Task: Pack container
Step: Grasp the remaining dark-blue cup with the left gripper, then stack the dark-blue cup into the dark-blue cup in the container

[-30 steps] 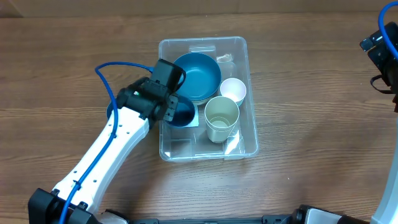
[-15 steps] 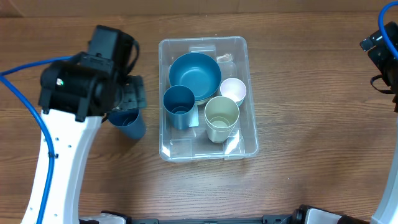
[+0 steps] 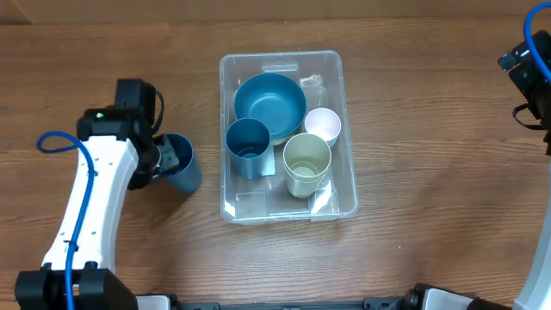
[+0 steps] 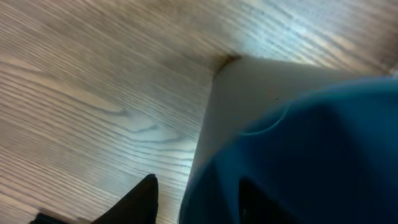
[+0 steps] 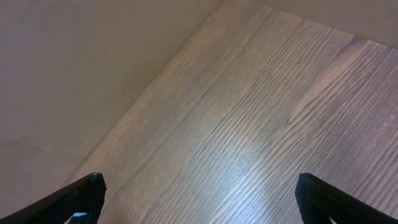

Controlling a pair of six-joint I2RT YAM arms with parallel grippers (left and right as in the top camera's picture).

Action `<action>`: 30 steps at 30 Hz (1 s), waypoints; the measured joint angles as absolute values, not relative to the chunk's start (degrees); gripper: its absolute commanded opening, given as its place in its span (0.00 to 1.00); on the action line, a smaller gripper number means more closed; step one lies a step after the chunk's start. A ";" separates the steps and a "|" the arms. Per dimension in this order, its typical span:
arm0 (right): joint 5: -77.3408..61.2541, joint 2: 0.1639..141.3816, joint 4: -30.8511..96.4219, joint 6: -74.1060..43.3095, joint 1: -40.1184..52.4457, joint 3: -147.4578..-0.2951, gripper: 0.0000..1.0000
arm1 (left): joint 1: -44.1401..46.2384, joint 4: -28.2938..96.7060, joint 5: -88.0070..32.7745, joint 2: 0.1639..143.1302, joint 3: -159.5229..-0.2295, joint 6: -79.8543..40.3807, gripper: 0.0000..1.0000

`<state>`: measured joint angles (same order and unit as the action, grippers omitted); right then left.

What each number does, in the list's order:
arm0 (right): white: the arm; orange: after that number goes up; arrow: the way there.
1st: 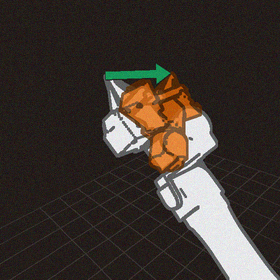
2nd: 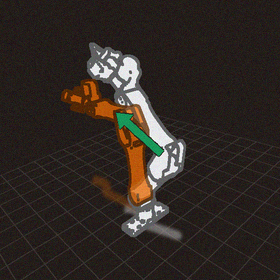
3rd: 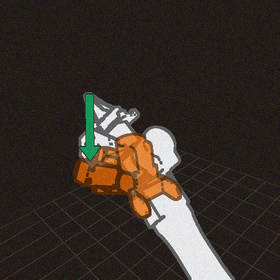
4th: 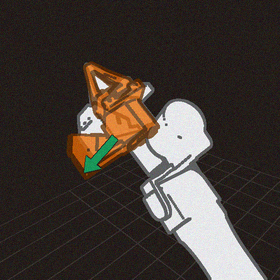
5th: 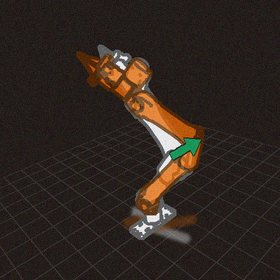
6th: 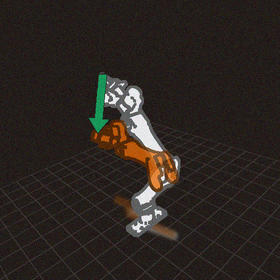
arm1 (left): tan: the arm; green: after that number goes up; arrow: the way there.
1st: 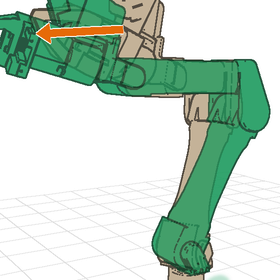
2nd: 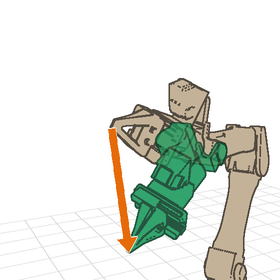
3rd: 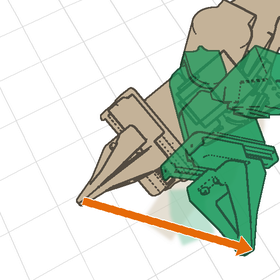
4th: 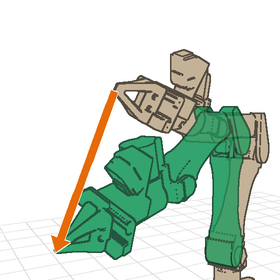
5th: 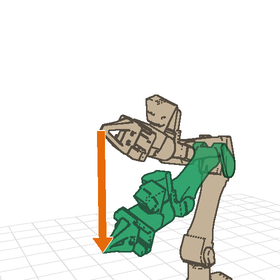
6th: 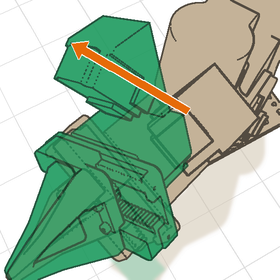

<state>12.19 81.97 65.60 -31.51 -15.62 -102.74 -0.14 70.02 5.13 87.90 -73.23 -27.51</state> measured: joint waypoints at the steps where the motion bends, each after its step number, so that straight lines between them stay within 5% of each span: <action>1: 12.21 81.97 65.63 -31.51 -15.62 -102.74 1.00 | -0.14 68.20 4.89 87.96 -71.81 -27.53 0.11; 2: 12.21 81.97 65.58 -31.51 -15.62 -102.74 1.00 | -0.14 67.31 4.82 88.05 -71.44 -27.40 0.04; 8: 12.19 81.97 65.58 -31.51 -15.62 -102.74 1.00 | -0.14 72.42 4.16 88.53 -75.68 -24.69 0.04; 18: 12.19 81.97 65.60 -31.51 -15.62 -102.74 1.00 | 7.38 95.53 -1.69 87.39 -126.50 -12.93 0.04; 23: 12.21 81.97 65.58 -31.51 -15.62 -102.74 1.00 | 19.16 96.71 -2.35 87.79 -126.93 -10.46 0.04; 30: 12.19 81.97 65.60 -31.51 -15.62 -102.74 1.00 | 21.41 96.42 -0.60 90.48 -118.32 -10.48 0.04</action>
<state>12.19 81.97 65.60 -31.51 -15.62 -102.74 21.41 96.42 -0.60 90.48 -118.32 -10.48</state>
